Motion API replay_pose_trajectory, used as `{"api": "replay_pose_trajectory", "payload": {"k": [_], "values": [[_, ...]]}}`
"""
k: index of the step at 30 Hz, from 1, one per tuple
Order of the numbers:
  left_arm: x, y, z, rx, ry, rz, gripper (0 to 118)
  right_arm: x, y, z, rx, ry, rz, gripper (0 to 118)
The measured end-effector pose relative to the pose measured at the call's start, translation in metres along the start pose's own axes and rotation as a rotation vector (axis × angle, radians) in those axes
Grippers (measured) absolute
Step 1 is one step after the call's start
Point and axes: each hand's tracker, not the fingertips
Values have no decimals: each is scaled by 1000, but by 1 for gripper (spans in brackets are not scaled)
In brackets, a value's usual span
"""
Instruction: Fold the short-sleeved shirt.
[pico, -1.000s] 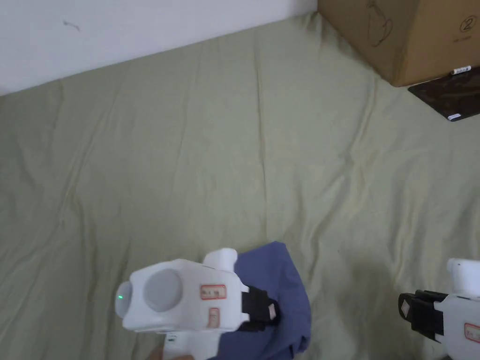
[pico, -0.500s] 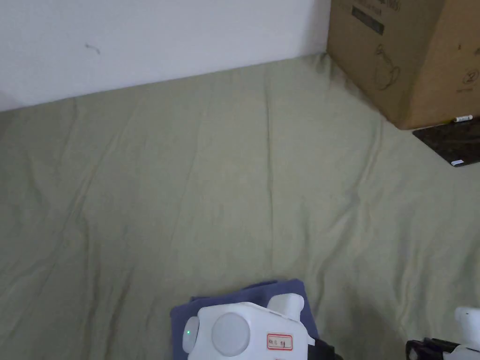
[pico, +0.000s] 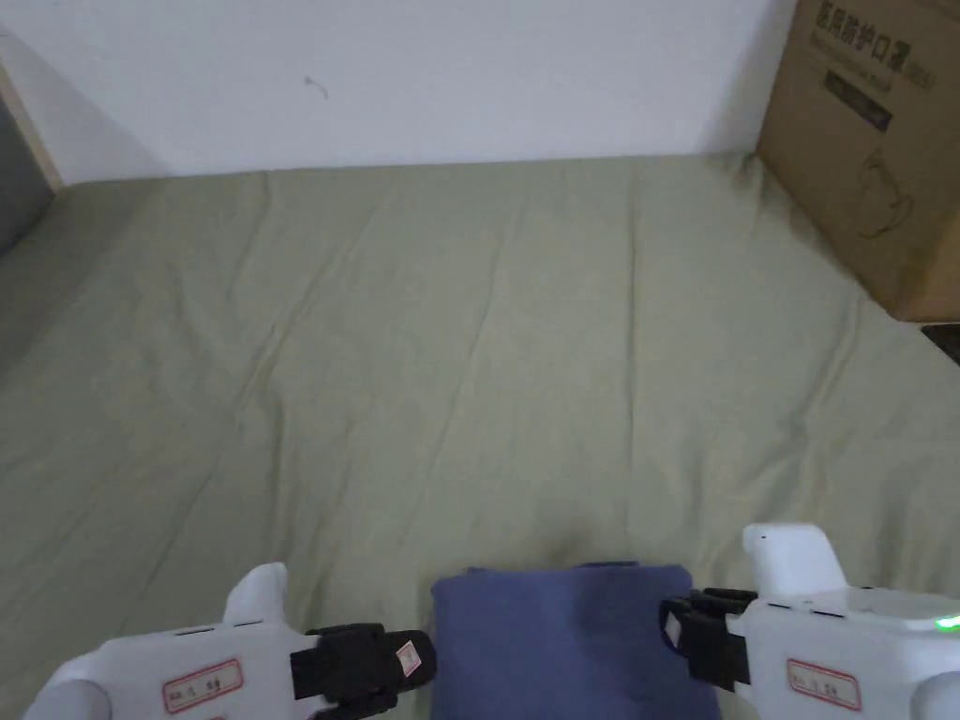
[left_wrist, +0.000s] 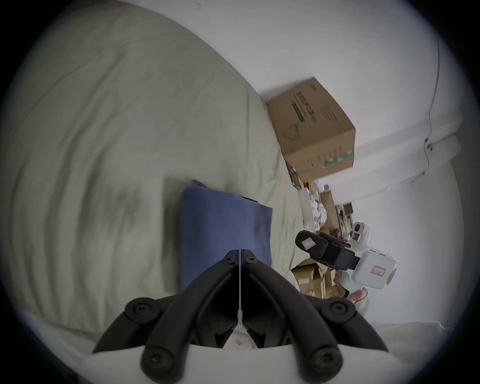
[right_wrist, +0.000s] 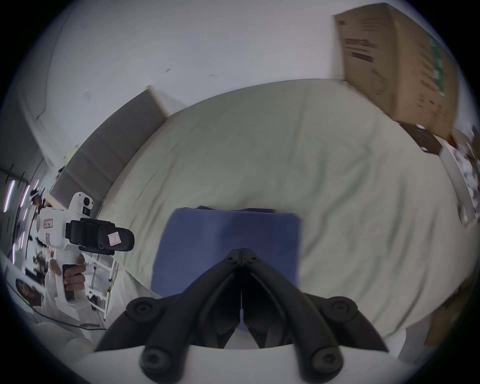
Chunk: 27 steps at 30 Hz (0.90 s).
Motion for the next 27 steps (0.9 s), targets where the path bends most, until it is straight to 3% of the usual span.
{"api": "replay_pose_trajectory", "payload": {"k": [5,7,10,13,14,18,23,27], "values": [[-24,-13,4,-3,4,25,0,-9,-7,-62,-125,-7,40,0],[-30,-17,-1,-18,-20,41,1,2,-15,-83,-179,-49,17,0],[-38,-17,-15,-54,-61,57,4,15,-23,-89,-175,-8,-41,0],[-43,-10,-29,-92,-47,46,101,15,-20,-90,-173,-6,-49,0],[-43,-6,-36,-121,-58,30,118,14,-20,-91,-178,-12,-30,0],[-49,9,-62,-156,-128,17,115,11,-19,-90,-180,-21,1,0],[-66,24,-104,-234,-232,160,116,14,-19,-88,-179,-3,-39,0],[-59,28,-131,-278,-280,149,112,13,-18,-88,-182,-1,-43,0]]}}
